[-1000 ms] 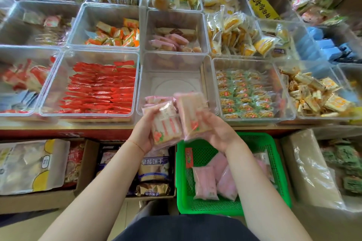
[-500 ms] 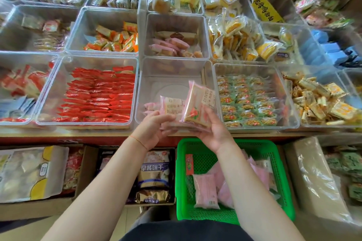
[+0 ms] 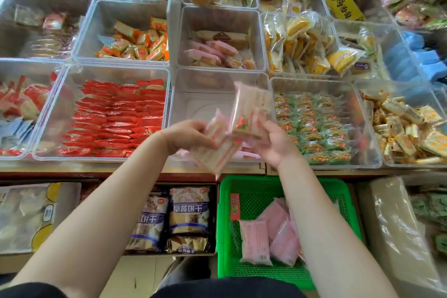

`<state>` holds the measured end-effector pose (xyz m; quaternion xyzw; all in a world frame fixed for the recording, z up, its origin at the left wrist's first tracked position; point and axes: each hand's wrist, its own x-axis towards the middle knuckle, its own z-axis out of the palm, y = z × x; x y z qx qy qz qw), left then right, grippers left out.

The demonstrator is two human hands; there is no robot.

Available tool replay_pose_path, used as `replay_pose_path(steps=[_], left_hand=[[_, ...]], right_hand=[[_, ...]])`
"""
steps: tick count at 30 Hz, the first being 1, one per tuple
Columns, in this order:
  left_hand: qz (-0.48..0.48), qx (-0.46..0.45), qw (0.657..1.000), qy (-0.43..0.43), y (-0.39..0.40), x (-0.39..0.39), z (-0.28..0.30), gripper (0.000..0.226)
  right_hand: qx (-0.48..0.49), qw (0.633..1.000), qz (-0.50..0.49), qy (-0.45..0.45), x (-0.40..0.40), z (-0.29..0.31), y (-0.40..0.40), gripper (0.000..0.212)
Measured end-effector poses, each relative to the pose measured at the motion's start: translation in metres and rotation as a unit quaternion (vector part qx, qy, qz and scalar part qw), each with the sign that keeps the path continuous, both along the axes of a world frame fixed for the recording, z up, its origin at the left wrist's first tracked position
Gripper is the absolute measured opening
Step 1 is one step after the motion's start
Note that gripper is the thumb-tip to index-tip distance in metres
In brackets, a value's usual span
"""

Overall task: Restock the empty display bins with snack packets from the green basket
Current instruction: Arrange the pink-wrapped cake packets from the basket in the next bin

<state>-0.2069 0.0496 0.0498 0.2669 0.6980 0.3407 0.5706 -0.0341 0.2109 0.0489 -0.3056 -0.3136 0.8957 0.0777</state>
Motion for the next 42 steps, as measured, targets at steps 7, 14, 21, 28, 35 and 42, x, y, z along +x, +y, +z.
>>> replay_pose_path(steps=[7, 14, 21, 28, 35, 42], left_hand=[[0.183, 0.070, 0.866, 0.460, 0.042, -0.028, -0.037, 0.018], [-0.112, -0.135, 0.850, 0.498, 0.053, -0.036, -0.102, 0.029], [-0.101, -0.148, 0.863, 0.472, 0.050, -0.033, -0.112, 0.033], [-0.167, -0.177, 0.846, 0.476, 0.054, -0.030, -0.106, 0.038], [-0.111, -0.116, 0.860, 0.484, 0.045, -0.018, -0.083, 0.043], [0.086, 0.111, 0.869, 0.475, -0.015, 0.086, -0.045, 0.032]], right_hand=[[0.212, 0.962, -0.056, -0.163, -0.034, -0.013, 0.038, 0.033], [0.702, 0.665, 0.103, -0.234, -0.070, -0.038, 0.048, 0.049], [0.777, 0.400, 0.348, -0.340, -0.082, -0.066, 0.036, 0.044], [0.632, 0.559, 0.418, -0.337, -0.080, -0.093, 0.045, 0.055], [0.662, 0.621, 0.294, -0.298, -0.069, -0.062, 0.024, 0.039], [0.468, 0.854, 0.142, -0.175, -0.004, -0.008, -0.043, 0.029]])
